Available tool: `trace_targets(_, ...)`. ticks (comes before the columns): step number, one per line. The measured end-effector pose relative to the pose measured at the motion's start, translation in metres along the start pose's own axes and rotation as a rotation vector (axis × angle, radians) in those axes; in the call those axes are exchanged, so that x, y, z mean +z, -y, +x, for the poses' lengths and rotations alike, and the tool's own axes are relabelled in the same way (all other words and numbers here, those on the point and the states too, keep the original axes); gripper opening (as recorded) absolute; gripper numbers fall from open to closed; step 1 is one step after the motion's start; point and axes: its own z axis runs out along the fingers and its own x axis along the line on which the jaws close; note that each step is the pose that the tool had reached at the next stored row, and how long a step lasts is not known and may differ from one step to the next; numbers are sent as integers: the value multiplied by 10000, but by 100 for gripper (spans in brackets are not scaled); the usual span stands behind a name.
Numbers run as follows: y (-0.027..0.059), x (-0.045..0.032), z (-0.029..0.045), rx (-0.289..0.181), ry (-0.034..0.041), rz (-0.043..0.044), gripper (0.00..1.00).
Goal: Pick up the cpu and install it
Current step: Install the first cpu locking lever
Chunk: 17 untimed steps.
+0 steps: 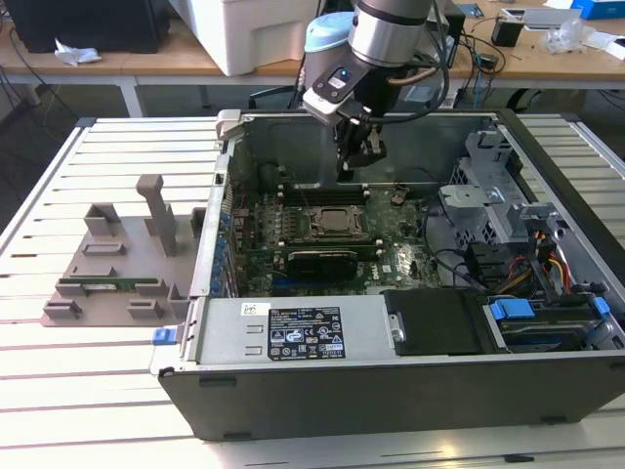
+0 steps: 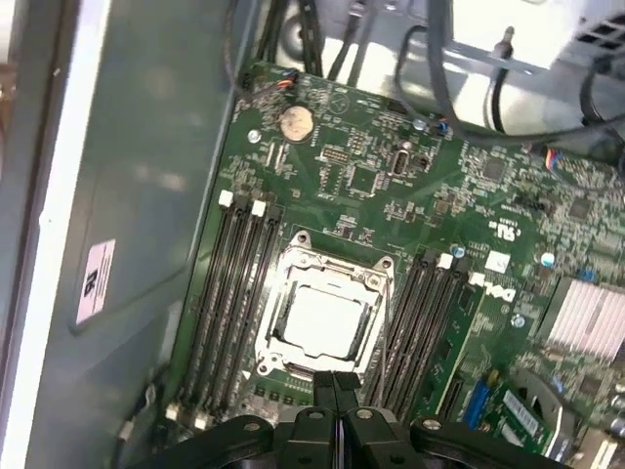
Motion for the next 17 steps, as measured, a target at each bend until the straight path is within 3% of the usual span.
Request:
trace_targets(1, -1, 0, 0, -584, 75, 28, 11)
trace_targets(3, -1, 0, 0, -997, 127, 48, 11)
trace_targets(11, 0, 0, 0, -2488, 337, 129, 11)
trace_targets(17, -1, 0, 0, -3245, 446, 171, 11)
